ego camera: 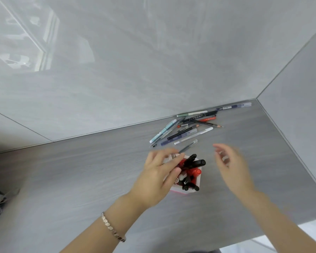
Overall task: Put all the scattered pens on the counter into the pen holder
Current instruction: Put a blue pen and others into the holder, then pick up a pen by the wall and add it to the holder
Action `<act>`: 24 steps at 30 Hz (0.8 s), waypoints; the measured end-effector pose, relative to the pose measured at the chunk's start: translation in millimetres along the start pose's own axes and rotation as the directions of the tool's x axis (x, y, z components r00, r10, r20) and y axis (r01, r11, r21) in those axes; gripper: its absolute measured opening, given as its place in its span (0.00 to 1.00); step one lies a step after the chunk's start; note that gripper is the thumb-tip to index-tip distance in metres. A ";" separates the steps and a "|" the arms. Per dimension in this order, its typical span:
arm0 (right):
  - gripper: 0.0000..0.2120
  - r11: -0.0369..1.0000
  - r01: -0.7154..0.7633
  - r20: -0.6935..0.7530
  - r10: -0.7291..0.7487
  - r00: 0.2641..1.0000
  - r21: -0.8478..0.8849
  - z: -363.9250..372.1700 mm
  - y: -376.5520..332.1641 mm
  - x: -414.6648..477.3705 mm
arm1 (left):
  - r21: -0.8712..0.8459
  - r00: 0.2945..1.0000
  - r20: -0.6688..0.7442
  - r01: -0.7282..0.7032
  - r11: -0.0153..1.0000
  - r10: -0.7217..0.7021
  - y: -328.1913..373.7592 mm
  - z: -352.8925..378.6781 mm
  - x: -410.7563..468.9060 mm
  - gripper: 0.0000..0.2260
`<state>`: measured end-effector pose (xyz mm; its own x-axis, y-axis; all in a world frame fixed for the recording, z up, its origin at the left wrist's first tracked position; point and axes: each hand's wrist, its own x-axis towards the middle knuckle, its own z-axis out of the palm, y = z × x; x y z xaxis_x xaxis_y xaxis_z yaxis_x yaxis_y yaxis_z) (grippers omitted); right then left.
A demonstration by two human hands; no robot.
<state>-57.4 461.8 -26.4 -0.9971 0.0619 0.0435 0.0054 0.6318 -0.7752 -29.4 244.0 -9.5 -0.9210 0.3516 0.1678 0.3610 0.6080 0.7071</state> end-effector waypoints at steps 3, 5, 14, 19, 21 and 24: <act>0.14 0.974 0.067 0.206 -0.022 0.978 -0.215 12.0 21.4 35.1 | -0.209 0.987 0.121 0.127 0.970 -0.103 -9.5 -15.3 -1.0 0.28; 0.16 0.949 0.169 0.348 -0.069 0.935 -0.265 28.3 23.7 50.9 | -0.177 0.931 0.319 0.242 0.954 -0.177 -11.8 -21.2 3.6 0.44; 0.08 0.832 0.303 0.540 -0.006 0.842 -0.464 38.9 29.8 60.7 | -0.015 0.897 0.360 0.280 0.960 -0.256 -7.9 -1.2 11.3 0.48; 0.06 0.981 -0.192 0.260 0.182 0.948 0.012 0.8 22.5 57.3 | -0.258 0.926 0.130 0.378 0.889 -0.356 -25.0 -15.5 -4.6 0.45; 0.08 0.898 -0.332 0.163 0.295 0.941 0.290 -12.9 16.3 64.2 | -0.327 0.902 0.034 0.418 0.848 -0.431 -36.5 -28.2 -9.5 0.45; 0.09 0.654 -0.452 0.141 0.471 0.871 0.607 -18.3 14.1 84.6 | -0.376 0.857 -0.047 0.461 0.804 -0.513 -48.5 -43.5 -13.2 0.46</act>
<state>-140.3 490.0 -22.1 -0.8764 0.2425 -0.4160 0.4084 -0.0835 -0.9090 -41.1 178.9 -16.1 -0.9814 -0.0437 -0.1869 -0.1892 0.3833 0.9040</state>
